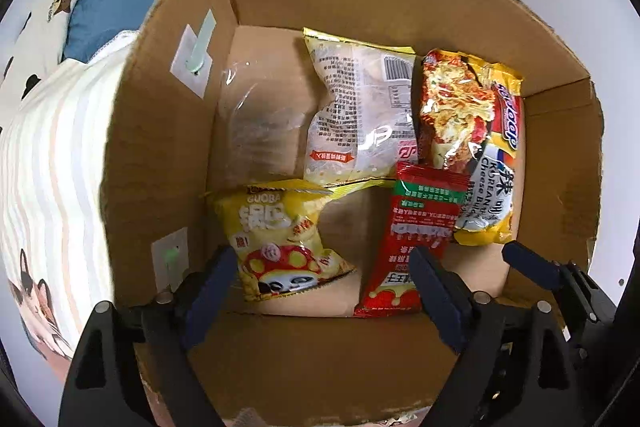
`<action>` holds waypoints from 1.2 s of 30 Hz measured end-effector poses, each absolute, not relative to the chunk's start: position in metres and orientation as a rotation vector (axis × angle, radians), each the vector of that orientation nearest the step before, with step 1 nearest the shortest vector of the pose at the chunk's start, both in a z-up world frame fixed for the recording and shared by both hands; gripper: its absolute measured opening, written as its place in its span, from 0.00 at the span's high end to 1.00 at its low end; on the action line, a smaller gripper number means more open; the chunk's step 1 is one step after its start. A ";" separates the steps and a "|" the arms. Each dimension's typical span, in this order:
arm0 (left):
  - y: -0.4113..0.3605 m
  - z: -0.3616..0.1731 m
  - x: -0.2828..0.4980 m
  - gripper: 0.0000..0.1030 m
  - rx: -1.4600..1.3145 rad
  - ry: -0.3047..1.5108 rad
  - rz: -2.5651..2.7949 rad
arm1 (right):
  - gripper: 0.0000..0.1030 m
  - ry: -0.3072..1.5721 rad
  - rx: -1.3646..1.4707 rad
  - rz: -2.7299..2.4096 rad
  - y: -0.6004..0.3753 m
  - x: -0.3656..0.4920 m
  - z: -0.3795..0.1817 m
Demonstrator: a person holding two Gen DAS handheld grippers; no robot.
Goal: Organize snacks
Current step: 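Carry both packets into the box and open both grippers, then withdraw both tools from the box back toward the snacks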
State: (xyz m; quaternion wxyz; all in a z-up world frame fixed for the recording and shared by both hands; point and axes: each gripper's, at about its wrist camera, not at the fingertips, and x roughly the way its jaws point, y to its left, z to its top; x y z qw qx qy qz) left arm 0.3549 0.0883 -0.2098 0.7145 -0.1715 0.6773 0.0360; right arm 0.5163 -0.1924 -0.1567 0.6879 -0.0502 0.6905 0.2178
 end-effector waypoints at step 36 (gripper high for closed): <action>0.099 -0.221 0.139 0.14 0.026 1.290 0.082 | 0.07 1.497 0.127 0.346 -0.237 0.351 -0.155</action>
